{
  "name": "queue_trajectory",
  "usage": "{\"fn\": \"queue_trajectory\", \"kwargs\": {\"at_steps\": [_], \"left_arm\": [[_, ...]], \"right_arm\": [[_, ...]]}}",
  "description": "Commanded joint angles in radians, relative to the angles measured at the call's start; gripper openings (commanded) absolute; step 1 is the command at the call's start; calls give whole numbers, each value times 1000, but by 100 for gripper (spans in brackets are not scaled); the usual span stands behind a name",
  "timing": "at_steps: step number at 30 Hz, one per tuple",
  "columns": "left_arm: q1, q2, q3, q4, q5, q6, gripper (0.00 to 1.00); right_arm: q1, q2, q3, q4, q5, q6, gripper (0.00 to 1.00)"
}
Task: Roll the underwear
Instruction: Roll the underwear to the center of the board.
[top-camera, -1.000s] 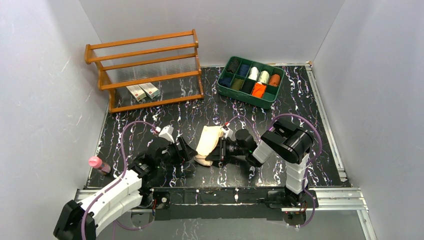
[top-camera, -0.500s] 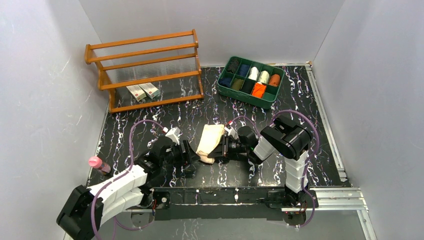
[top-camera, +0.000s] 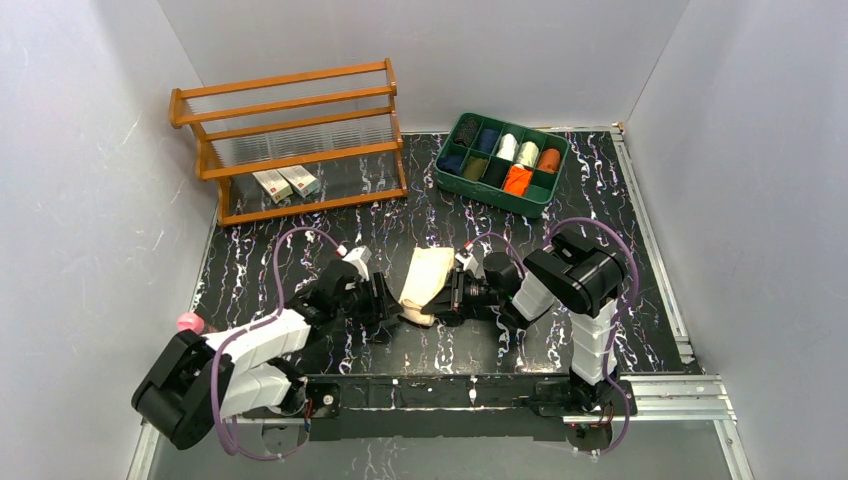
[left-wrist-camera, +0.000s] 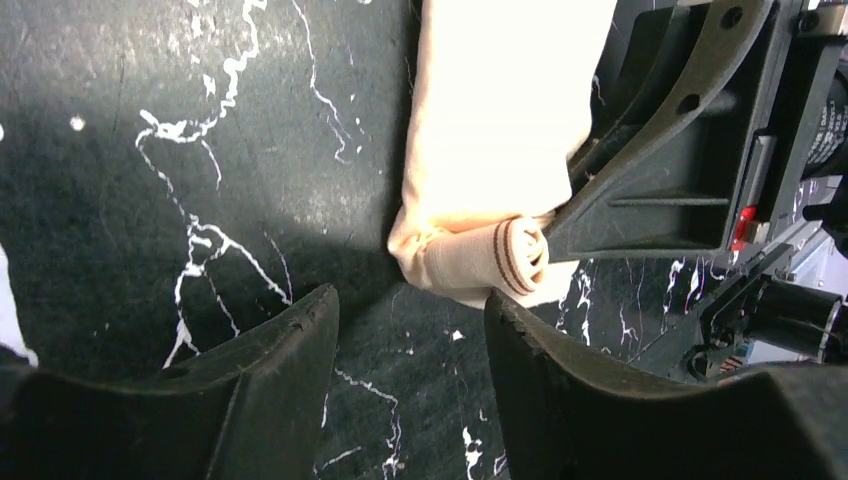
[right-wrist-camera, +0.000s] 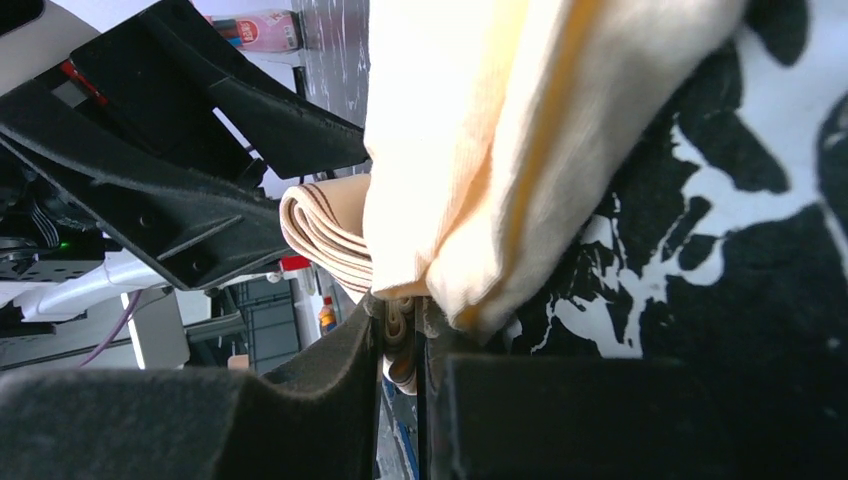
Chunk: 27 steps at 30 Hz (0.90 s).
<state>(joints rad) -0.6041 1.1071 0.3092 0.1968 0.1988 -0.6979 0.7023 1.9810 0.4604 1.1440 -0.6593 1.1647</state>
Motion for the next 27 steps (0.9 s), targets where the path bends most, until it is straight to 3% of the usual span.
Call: {"fn": "queue_trajectory", "kwargs": {"at_steps": [1, 7, 15, 23, 27], "left_arm": [[3, 69, 41, 39, -35, 13, 54], [3, 147, 39, 136, 23, -10, 55], [3, 232, 16, 114, -26, -36, 46], [3, 308, -35, 175, -44, -99, 28], [3, 325, -48, 178, -57, -114, 20]], "right_arm": [[-16, 68, -41, -128, 53, -40, 16], [-22, 70, -40, -113, 47, -28, 17], [-30, 61, -43, -98, 26, -26, 21], [-30, -10, -43, -100, 20, -30, 52], [-30, -76, -40, -147, 26, -57, 63]]}}
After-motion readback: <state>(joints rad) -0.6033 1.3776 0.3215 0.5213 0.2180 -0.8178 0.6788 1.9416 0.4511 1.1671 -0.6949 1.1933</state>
